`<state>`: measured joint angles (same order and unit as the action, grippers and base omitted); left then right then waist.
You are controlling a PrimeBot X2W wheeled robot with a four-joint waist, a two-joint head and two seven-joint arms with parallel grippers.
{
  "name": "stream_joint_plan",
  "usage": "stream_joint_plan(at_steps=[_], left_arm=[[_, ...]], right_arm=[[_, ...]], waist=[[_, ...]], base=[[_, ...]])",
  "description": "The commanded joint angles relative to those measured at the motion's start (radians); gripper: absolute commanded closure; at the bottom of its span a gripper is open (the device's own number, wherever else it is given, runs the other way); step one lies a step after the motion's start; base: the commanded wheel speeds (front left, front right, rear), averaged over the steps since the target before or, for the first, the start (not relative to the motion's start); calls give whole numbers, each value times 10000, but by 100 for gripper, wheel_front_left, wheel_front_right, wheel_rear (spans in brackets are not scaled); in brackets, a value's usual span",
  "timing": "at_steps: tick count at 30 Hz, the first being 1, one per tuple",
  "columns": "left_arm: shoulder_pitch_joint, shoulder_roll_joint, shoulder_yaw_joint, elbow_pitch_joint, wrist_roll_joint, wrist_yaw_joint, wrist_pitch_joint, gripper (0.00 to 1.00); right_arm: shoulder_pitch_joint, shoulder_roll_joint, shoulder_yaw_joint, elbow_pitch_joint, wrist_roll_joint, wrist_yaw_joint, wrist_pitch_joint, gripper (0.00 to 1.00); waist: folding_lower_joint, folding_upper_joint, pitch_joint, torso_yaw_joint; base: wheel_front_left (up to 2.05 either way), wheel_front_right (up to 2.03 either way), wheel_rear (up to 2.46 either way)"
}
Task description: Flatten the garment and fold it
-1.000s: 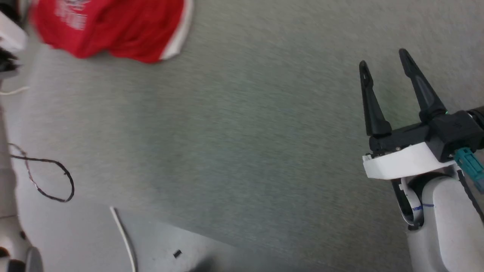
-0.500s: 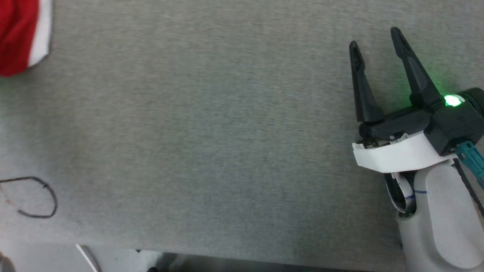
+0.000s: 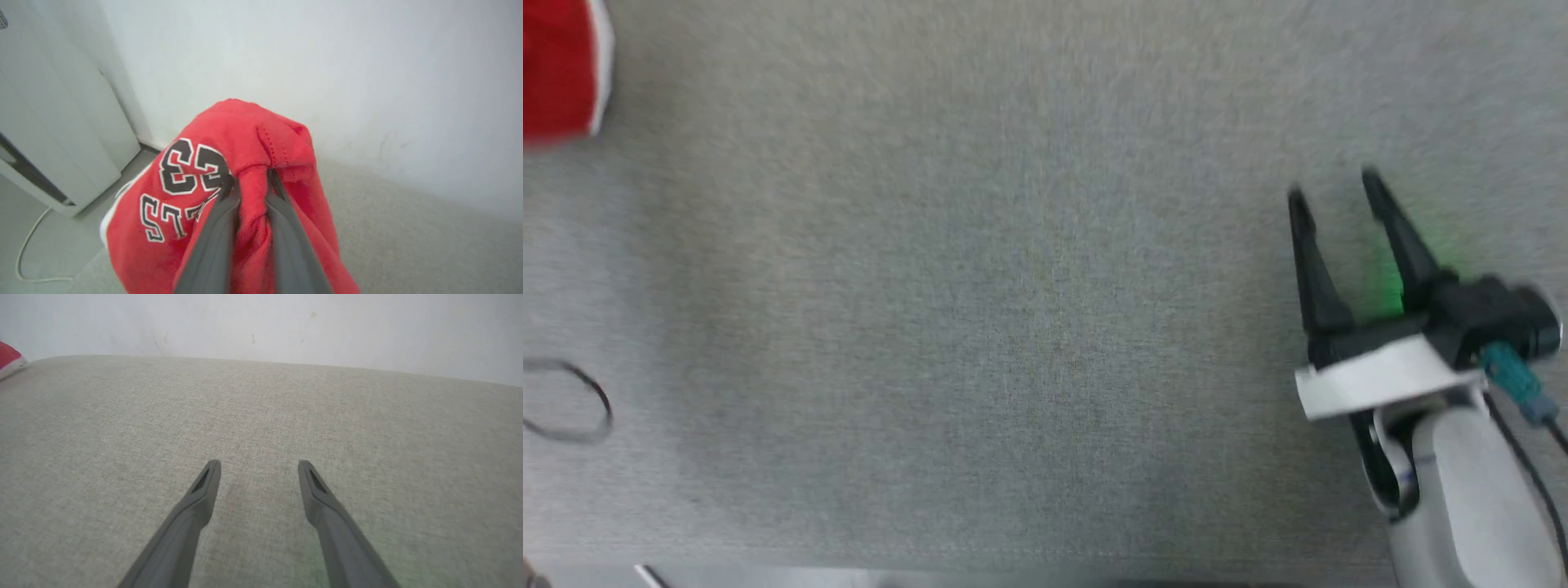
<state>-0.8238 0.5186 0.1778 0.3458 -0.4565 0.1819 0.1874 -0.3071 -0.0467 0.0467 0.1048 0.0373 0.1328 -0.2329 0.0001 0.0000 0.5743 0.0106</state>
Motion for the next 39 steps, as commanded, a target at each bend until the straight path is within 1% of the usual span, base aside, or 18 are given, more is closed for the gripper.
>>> stream_joint_plan(at_steps=[1, 4, 6, 8, 13, 18, 20, 23, 26, 32, 37, 38, 39], left_arm=[[-390, 58, -80, 50, 54, -247, -544, 100], [-803, -302, -689, 246, 282, -807, -1643, 100], [-1012, -721, -1164, 314, 416, -1037, -2105, 100], [-1180, -1239, -1602, 344, 416, -1235, -2345, 100], [-1427, -2581, -2699, 391, 285, -1776, -2560, 100], [-1160, -3814, -3691, 659, 74, -2278, -2602, 100], [-858, -4181, -4052, 854, -102, -2419, -2540, 100], [-336, -4487, -4567, 1357, -420, -2524, -2345, 100], [170, -4607, -5197, 2086, -524, -2503, -2009, 100], [1085, -4676, -6465, 4060, -1141, -2587, 15, 100], [1426, -4680, -7208, 5103, -1472, -2676, 1309, 100], [1452, -4681, -7325, 5221, -1543, -2692, 1507, 60], [1472, -4681, -7438, 5263, -1618, -2722, 1634, 0]], right_arm=[[234, -35, -86, 129, 95, -21, -69, 0], [776, -35, -401, 324, 203, -21, -97, 0], [1117, -35, -601, 371, 206, -21, -93, 0], [1405, -35, -774, 362, 187, -21, -59, 0], [1822, -35, -1114, 105, 216, -21, 100, 0], [1993, -35, -915, -90, 364, -21, 262, 0], [2050, -35, -864, -144, 463, -21, 309, 0], [2091, -35, -725, -204, 558, -21, 368, 0], [2093, -35, -563, -209, 620, -21, 391, 0], [2032, -35, -261, -112, 765, -21, 359, 0], [2001, -35, -138, 19, 854, -21, 322, 0], [2011, -35, -125, 53, 850, -21, 320, 0], [2026, -35, -109, 87, 849, -21, 322, 0]], waist=[[-1, 0, -2104, 301], [-1, 0, -3066, 281], [-1, 0, -3620, 240], [-1, 0, -4099, 140], [-1, 0, -4714, -279], [-1, 0, -5001, -1085], [-1, 0, -4991, -1419], [-1, 0, -4888, -1928], [-1, 0, -4741, -2349], [-1, 0, -4513, -2804], [-1, 0, -4460, -2755], [-1, 0, -4483, -2690], [-1, 0, -4518, -2617]], base=[[0, 0, 0], [0, 0, 0], [0, 0, 0], [0, 0, 0], [0, 0, 0], [0, 0, 0], [0, 0, 0], [0, 0, 0], [0, 0, 0], [0, 0, 0], [0, 0, 0], [0, 0, 0], [0, 0, 0]])
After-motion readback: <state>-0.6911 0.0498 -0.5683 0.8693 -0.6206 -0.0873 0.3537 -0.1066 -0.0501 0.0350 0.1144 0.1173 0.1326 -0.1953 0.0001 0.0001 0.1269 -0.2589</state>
